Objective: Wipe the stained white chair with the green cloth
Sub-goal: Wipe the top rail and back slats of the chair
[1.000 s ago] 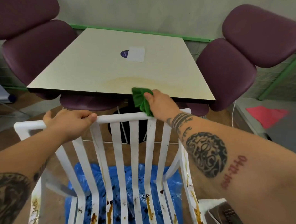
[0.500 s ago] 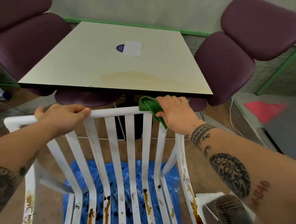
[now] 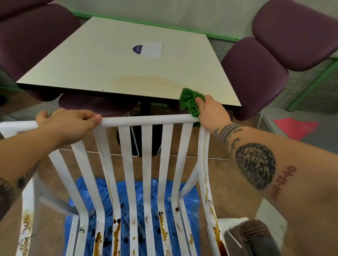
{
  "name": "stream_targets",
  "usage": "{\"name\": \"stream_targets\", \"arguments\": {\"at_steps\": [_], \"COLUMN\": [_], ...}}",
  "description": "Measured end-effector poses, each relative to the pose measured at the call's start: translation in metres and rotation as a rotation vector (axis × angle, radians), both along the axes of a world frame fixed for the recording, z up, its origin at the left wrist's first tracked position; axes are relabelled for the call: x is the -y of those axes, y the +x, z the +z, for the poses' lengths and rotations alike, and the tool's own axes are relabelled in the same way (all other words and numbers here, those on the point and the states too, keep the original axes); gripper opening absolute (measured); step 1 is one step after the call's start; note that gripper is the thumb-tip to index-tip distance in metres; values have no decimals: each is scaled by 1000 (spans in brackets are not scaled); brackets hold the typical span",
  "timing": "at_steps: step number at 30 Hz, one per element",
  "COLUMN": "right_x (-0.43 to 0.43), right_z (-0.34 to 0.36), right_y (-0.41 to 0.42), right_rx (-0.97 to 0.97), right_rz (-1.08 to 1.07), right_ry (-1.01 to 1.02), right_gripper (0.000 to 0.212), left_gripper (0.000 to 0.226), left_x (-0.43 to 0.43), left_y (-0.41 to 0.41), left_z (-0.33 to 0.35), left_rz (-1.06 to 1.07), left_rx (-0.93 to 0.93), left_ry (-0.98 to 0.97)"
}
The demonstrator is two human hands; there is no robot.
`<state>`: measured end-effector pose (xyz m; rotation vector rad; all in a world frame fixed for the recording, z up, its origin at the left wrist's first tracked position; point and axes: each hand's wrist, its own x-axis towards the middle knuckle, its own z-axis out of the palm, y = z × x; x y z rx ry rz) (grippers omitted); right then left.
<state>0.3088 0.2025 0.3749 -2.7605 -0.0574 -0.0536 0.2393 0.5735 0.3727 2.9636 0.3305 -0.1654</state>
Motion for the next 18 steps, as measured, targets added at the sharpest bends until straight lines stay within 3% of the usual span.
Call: {"name": "stream_targets", "arguments": {"at_steps": [3, 6, 8, 11, 13, 18], "right_x": [10, 23, 25, 21, 19, 19], "right_z": [11, 23, 22, 2, -13, -10], "right_y": [14, 5, -13, -38, -39, -19], "right_rx": [-176, 5, 68, 27, 57, -26], "right_rz": [-187, -321, -228, 78, 116, -195], "right_ry": [207, 389, 460, 257, 220, 559], "right_gripper": [52, 49, 40, 26, 20, 27], "left_gripper": [60, 61, 60, 54, 60, 47], "left_x": [1, -1, -5, -21, -35, -50], "left_y": [0, 0, 3, 12, 20, 31], "left_z": [0, 0, -5, -18, -28, -51], "left_rz": [-4, -6, -10, -24, -15, 47], "left_rx": [-12, -14, -7, 1, 32, 80], "left_ry": [4, 0, 1, -38, -136, -237]}}
